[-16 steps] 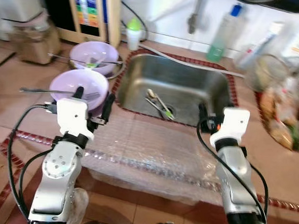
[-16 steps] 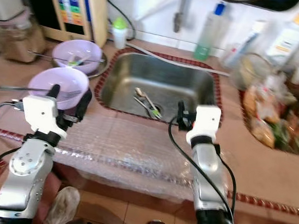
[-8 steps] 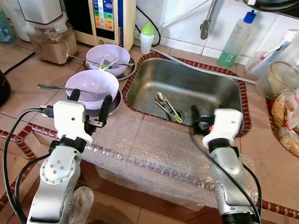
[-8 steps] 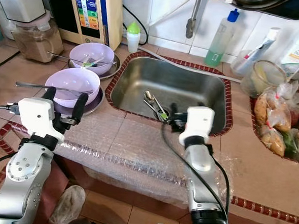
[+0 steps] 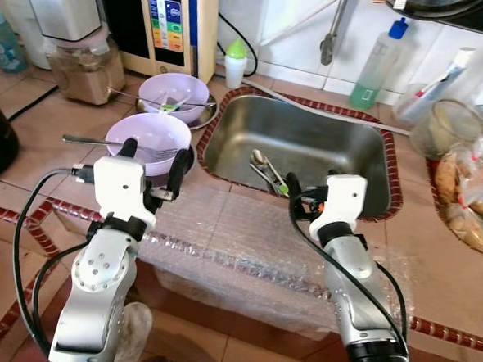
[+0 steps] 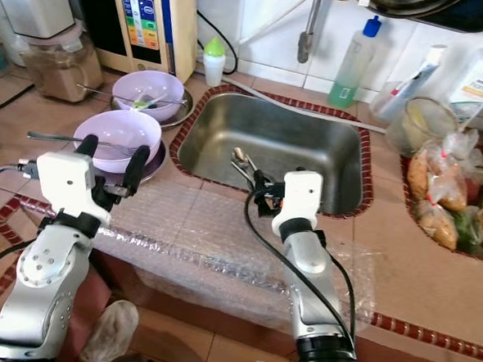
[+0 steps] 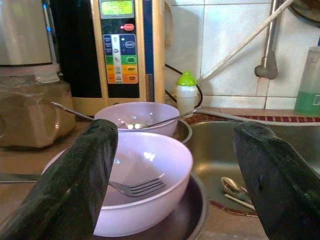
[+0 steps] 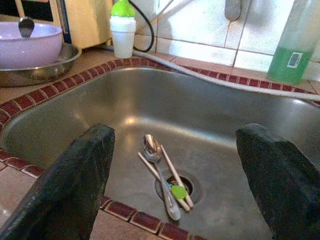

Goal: Kitchen organization

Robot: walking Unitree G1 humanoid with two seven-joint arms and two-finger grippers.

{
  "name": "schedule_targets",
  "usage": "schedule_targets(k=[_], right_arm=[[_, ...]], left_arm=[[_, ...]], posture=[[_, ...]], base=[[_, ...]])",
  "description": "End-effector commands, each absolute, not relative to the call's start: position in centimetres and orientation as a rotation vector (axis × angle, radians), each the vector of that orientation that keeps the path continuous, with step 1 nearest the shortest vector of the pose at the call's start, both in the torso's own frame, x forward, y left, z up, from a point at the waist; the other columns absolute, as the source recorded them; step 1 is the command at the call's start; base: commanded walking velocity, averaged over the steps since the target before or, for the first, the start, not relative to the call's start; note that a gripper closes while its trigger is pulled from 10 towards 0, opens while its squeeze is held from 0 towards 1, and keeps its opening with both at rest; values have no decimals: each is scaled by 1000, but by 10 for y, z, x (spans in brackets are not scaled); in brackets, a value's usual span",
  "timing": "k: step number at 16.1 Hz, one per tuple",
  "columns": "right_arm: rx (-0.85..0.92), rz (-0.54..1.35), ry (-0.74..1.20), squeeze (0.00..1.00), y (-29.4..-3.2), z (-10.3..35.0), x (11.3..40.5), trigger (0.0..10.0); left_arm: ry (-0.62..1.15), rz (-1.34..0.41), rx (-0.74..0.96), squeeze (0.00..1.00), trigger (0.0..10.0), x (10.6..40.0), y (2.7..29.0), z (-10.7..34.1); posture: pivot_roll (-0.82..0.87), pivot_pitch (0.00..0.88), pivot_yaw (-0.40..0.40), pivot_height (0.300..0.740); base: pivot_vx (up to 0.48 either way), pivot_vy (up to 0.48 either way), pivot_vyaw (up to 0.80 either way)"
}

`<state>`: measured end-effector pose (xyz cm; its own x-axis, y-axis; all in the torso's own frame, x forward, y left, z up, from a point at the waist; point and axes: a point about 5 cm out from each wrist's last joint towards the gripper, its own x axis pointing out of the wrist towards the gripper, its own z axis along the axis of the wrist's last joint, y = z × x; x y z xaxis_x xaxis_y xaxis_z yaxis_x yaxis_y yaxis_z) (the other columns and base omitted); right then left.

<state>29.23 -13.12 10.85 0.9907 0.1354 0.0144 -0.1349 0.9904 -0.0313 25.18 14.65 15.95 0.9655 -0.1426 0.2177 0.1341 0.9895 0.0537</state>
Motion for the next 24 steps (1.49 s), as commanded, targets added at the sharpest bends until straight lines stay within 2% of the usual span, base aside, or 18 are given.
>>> schedule_targets(k=[1,6,8,20,24], right_arm=[[-74,120,-6,0,-132,106,294,10000],[-27,144,-59,0,-140,114,295,10000],[-21,128,-73,0,-144,117,295,10000],[-28,38,-90,0,-157,115,297,10000],[-26,35,-90,0,-157,116,298,10000]], left_arm=[[-209,-139,46,0,10000,253,147,157],[-200,-143,49,0,10000,253,145,156],[-196,-149,50,0,10000,252,145,155],[-190,-298,55,0,10000,248,128,153],[-187,-297,57,0,10000,249,129,153]], posture=[[21,0,-4,740],[20,0,-6,740],[21,0,-4,740],[19,0,1,740],[20,0,0,740]], base=[[0,382,0],[0,316,0],[0,480,603],[0,0,0],[0,-270,0]])
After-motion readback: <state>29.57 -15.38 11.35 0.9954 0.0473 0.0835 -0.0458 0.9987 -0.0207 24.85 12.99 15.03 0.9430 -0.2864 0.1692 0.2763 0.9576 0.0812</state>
